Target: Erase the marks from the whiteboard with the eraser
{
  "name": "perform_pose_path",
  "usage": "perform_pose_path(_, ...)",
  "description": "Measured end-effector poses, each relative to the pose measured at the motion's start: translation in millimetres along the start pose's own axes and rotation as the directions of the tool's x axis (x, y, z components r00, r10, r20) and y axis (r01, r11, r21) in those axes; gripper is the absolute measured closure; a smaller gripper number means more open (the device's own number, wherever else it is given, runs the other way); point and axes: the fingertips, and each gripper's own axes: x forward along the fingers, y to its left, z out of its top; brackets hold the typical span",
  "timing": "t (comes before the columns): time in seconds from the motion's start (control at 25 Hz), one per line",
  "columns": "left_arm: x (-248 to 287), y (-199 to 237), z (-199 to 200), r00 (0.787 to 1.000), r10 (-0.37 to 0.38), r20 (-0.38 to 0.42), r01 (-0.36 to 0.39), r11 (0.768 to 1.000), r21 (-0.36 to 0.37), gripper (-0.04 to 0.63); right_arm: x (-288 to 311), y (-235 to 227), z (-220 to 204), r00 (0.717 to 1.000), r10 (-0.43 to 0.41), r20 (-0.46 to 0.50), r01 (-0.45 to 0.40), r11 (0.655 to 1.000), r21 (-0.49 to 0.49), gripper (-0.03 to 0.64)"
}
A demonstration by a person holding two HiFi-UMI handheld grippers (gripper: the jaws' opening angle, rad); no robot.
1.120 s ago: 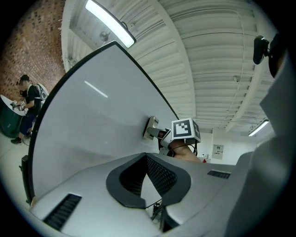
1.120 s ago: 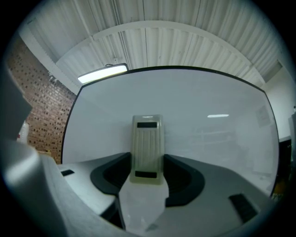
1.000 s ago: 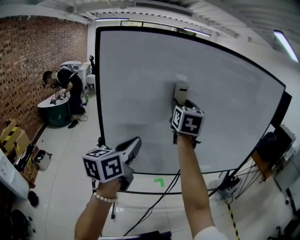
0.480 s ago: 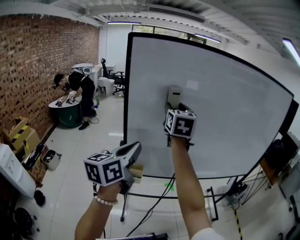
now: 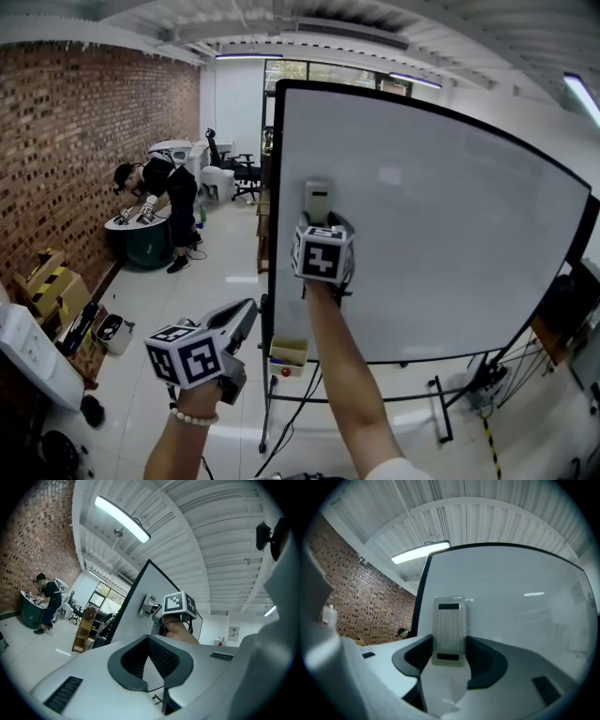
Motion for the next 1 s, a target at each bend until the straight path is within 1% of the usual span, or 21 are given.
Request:
perform_pose_path(0.28,-23.2,20.1,9.8,0.999,0.031,0.011,-0.031,1.0,-0.004,0.598,10.2,37.5,-3.1,1.0,0.014,-0.004,-0.014,1.0,-0.021,0.368)
perform_pose_path(0.52,-32.6,28.1,11.2,0.999,0.042,0.018,-0.042,0.999,-0.013,0.598,12.2,51.4,-7.8,1.0,0.029,-0.009,-0.029,0.999,-0.032,0.368)
perform_pose_path(0.68,-36.0,30.2,8.4,0.999,0.039,0.013,-0.039,0.999,-0.018,0.598,10.1,54.0,-36.1,0.999,0.032,-0.039,-0.032,0.999,-0.013,0.368)
perform_pose_path(0.84,-38.3,34.8,1.5,0.999,0.039,0.001,-0.039,0.999,-0.029,0.598,13.9,64.4,-72.7,0.996,0.035,-0.079,-0.038,0.999,-0.039,0.368)
perform_pose_path(1.0,-37.2,38.1,-6.2,0.999,0.043,-0.01,-0.044,0.998,-0.046,0.598,18.0,64.5,-97.8,0.995,0.039,-0.097,-0.042,0.999,-0.029,0.368)
